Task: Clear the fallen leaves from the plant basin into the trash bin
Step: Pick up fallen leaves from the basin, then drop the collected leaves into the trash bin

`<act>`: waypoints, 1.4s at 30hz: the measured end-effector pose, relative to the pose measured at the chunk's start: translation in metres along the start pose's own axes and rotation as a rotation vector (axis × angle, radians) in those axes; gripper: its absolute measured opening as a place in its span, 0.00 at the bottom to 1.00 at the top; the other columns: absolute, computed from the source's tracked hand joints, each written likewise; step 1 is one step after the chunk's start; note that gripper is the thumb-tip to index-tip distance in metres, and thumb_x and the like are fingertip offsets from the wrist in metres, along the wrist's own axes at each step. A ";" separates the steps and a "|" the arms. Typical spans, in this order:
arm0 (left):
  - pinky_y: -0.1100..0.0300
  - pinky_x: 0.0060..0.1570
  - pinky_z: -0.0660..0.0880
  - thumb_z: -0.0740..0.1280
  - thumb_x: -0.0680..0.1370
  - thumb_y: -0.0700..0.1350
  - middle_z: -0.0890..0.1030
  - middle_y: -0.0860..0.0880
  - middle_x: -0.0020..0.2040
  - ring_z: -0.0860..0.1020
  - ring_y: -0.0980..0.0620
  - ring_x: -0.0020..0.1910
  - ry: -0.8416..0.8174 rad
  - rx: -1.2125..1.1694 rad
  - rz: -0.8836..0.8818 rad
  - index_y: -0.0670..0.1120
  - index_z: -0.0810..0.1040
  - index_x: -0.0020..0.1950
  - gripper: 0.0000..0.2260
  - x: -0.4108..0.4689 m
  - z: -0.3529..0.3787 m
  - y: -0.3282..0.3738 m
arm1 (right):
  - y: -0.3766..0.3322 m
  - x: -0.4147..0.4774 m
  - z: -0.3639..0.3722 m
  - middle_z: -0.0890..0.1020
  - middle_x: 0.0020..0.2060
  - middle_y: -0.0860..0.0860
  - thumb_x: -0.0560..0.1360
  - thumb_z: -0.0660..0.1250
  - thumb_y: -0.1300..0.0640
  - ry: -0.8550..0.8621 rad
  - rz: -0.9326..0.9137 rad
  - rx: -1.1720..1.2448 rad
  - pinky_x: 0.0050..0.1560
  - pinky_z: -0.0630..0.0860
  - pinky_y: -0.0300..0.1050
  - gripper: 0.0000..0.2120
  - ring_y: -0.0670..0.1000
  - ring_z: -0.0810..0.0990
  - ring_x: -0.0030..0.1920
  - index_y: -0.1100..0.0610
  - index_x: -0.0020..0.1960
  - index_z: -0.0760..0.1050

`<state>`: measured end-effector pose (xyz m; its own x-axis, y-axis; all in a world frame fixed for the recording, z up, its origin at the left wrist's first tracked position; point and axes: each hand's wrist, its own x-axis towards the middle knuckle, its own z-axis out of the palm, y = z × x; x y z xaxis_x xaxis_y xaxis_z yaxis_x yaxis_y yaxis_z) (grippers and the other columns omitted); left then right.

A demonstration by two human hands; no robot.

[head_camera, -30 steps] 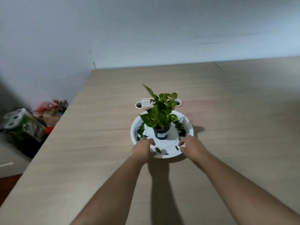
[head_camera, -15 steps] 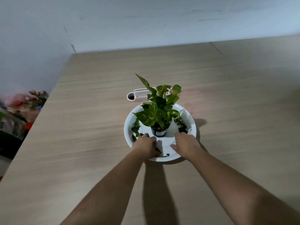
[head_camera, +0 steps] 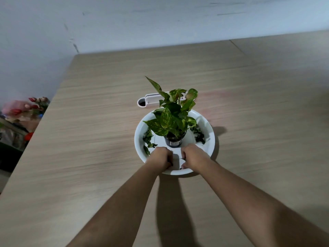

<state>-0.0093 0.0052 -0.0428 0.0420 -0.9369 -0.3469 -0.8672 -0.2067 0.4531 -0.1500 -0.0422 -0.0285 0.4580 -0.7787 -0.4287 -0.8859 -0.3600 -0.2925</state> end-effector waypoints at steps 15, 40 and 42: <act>0.73 0.30 0.75 0.70 0.69 0.33 0.79 0.51 0.30 0.77 0.61 0.27 0.221 -0.482 -0.201 0.47 0.79 0.31 0.11 -0.010 -0.026 -0.019 | 0.011 0.001 -0.013 0.86 0.41 0.56 0.71 0.68 0.66 0.072 0.038 0.322 0.23 0.69 0.29 0.07 0.50 0.78 0.33 0.60 0.44 0.84; 0.67 0.30 0.71 0.72 0.67 0.33 0.77 0.55 0.26 0.74 0.62 0.25 -0.186 -0.234 0.426 0.38 0.84 0.39 0.03 -0.062 0.139 0.343 | 0.298 -0.295 -0.032 0.78 0.26 0.48 0.68 0.71 0.69 0.448 0.547 0.626 0.26 0.71 0.27 0.09 0.41 0.76 0.25 0.59 0.32 0.82; 0.74 0.28 0.68 0.71 0.67 0.32 0.76 0.59 0.23 0.74 0.65 0.23 -0.266 -0.182 0.522 0.37 0.84 0.39 0.04 -0.076 0.176 0.383 | 0.336 -0.339 -0.014 0.78 0.26 0.50 0.68 0.72 0.67 0.485 0.650 0.632 0.23 0.69 0.25 0.04 0.43 0.77 0.27 0.61 0.37 0.83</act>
<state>-0.4320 0.0468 0.0120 -0.5105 -0.8302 -0.2238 -0.6403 0.1933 0.7434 -0.6037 0.0940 0.0306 -0.2994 -0.9009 -0.3143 -0.6874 0.4321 -0.5837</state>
